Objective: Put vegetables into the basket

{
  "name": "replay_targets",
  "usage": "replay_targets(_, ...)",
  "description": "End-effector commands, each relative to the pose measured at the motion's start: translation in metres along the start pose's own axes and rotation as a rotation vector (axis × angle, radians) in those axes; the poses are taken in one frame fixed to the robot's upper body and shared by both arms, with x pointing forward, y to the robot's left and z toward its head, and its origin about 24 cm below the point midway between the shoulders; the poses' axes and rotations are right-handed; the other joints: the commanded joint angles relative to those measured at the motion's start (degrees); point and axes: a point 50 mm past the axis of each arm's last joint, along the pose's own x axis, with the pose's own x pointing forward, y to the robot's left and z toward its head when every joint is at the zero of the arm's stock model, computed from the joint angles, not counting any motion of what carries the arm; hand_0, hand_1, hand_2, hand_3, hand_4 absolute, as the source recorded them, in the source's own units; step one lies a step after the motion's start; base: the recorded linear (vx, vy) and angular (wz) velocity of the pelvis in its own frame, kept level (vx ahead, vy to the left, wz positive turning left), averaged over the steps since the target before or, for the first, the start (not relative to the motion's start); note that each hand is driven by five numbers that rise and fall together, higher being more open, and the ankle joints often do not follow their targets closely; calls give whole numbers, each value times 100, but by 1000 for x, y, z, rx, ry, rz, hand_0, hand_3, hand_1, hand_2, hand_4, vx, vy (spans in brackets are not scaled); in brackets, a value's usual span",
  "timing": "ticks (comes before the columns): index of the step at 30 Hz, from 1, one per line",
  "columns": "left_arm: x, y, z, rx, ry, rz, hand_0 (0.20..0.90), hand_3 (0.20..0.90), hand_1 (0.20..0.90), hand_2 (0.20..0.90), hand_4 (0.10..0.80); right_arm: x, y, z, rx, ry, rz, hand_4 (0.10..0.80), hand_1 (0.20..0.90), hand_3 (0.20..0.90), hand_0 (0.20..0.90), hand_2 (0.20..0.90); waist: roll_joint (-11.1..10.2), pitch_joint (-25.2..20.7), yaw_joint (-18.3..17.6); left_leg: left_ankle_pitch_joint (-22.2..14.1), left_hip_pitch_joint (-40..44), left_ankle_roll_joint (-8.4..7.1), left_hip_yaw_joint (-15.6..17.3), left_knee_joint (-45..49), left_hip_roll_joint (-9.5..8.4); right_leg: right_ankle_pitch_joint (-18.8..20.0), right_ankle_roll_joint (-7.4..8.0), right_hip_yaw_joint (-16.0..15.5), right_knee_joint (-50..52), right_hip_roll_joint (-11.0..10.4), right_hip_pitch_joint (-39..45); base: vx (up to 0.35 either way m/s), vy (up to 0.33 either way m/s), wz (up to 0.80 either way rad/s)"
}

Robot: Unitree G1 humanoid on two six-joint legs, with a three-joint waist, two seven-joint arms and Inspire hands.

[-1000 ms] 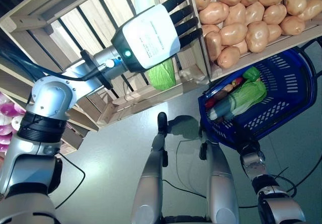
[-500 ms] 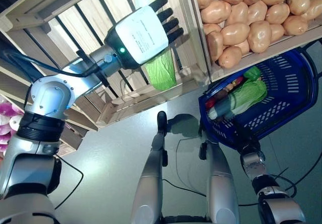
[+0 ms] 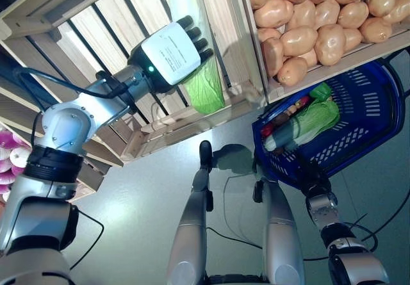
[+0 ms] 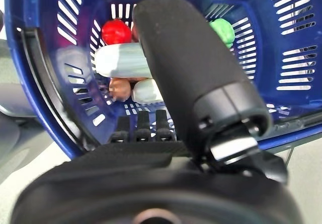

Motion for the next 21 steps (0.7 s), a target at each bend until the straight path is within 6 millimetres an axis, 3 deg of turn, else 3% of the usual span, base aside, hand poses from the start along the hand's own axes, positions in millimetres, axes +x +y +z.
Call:
replay_targets(1,7,35,-35,2,104,87,900,900,900,900,800,-6,-15,0,-30,-19,3,800,900,900,900,900,-104,-16,-20,-225,-325,-64,284,324,-266,527,141,-4,-627,308,289,0,0,0)
replay_targets(8,17,52,-38,-4,94,267,900,900,900,900,800,-3,-11,1,-27,-16,17,800,900,900,900,900,-162,-16,-77,-229,-341,-79,338,326,-240,554,150,31,-649,328,262,-5,7,-2)
replay_targets(14,22,42,-35,0,76,351,900,900,900,900,800,-2,-1,5,-12,-15,34,800,900,900,900,900,-209,-16,-149,-231,-378,-103,367,348,-217,563,148,63,-641,341,223,2,31,-2)
replay_targets(21,31,30,-24,9,20,311,900,900,900,900,800,-1,8,6,-14,-8,55,800,900,900,900,900,-245,-16,-214,-234,-493,-127,394,397,-175,571,139,98,-613,350,118,13,24,-5)
